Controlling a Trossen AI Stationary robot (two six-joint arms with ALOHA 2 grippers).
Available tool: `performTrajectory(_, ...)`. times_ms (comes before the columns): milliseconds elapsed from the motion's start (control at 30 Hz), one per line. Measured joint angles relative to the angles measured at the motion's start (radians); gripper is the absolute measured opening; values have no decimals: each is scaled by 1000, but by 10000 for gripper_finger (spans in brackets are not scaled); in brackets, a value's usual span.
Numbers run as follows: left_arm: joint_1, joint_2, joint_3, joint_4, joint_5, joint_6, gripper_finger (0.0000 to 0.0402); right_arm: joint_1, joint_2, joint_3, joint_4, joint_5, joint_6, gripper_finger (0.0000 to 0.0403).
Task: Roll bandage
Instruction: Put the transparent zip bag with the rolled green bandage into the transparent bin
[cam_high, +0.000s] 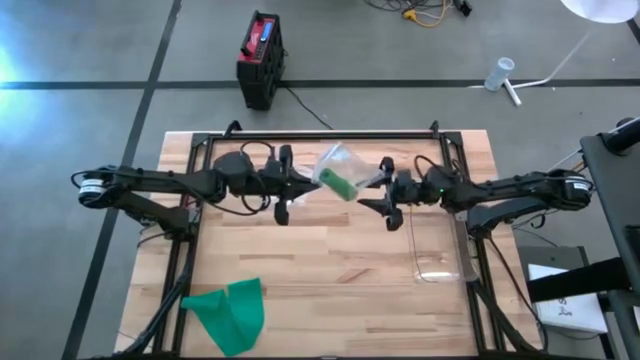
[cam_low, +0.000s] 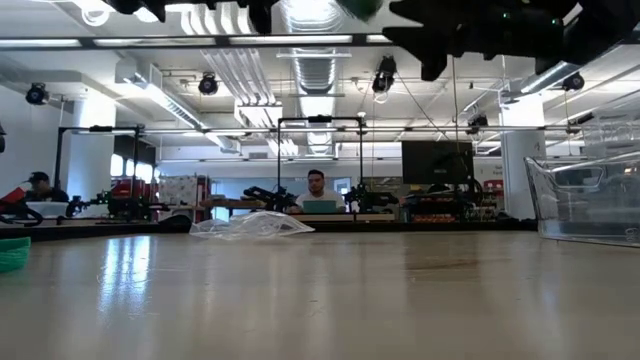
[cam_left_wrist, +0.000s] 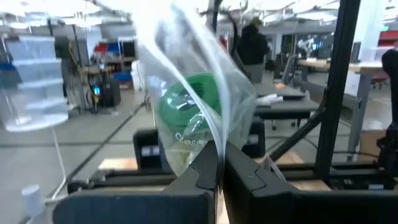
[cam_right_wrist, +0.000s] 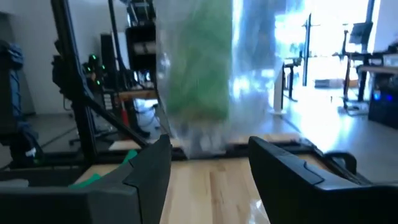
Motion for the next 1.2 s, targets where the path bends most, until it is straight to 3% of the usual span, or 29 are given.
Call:
performTrajectory(733, 0, 0, -1, 48, 0, 10, 0, 3, 139, 124, -12, -18, 32, 199)
performTrajectory(867, 0, 0, -2, 33, 0, 12, 0, 3, 141, 135, -15, -15, 24, 147)
performTrajectory(1033, 0, -2, -3, 12, -3, 17, 0, 2, 124, 135, -62, -21, -15, 24)
performTrajectory(1200, 0, -45, -4, -87, -6, 17, 0, 2, 40, 141, -278, 55, -66, 10)
